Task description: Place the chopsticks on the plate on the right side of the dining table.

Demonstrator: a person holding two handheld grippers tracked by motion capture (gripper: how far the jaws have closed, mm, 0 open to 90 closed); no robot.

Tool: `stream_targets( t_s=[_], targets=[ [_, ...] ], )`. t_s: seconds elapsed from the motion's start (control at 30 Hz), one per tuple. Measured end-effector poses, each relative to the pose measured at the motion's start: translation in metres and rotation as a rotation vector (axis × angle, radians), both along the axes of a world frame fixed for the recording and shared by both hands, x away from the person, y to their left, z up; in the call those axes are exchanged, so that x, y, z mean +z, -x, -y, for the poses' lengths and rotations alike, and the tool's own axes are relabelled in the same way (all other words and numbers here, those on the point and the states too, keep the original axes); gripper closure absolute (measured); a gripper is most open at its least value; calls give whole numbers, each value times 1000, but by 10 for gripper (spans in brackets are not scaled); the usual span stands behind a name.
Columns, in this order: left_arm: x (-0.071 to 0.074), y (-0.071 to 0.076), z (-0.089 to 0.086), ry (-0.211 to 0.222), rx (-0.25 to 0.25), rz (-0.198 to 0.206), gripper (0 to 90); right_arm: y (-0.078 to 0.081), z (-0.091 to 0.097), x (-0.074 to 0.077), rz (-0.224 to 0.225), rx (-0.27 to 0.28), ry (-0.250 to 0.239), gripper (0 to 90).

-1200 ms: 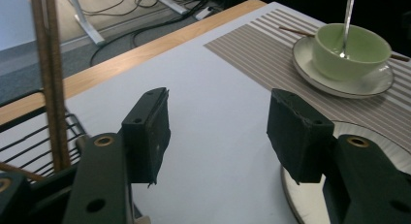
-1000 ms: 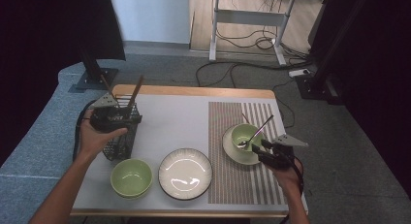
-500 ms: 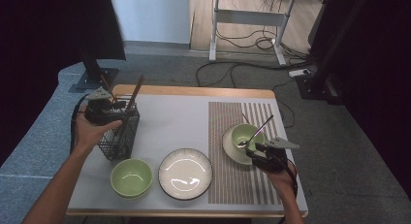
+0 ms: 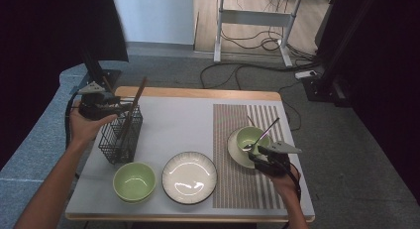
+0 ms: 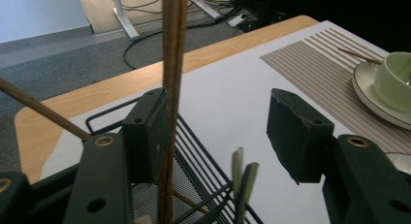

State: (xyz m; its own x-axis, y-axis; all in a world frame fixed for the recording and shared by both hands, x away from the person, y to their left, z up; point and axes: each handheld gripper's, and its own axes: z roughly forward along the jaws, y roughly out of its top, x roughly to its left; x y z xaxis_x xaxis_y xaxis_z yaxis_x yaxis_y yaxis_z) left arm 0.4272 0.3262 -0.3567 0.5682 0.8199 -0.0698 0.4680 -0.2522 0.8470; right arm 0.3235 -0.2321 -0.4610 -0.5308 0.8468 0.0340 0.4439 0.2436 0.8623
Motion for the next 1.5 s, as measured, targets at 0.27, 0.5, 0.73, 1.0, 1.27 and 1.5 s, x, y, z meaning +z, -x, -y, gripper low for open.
stream_targets(
  t_s=[0.27,0.5,0.73,1.0,1.27,1.5],
  targets=[
    [-9,-11,-10,-1,22,-22,410,-1,-3,0,6,4,9,510],
    [-14,-22,-19,8,44,-33,412,-2,-1,-1,1,-7,6,510],
    [-19,-35,-20,-10,64,-43,414,1,1,-1,1,-6,2,509],
    [-25,-46,-20,-5,82,-65,411,0,4,-2,1,-4,-5,504],
    [-25,-54,-30,11,104,-67,402,-1,8,-4,-1,-13,-5,503],
    [-33,-60,-42,47,139,-80,404,-4,9,-3,4,10,3,500]
  ],
)
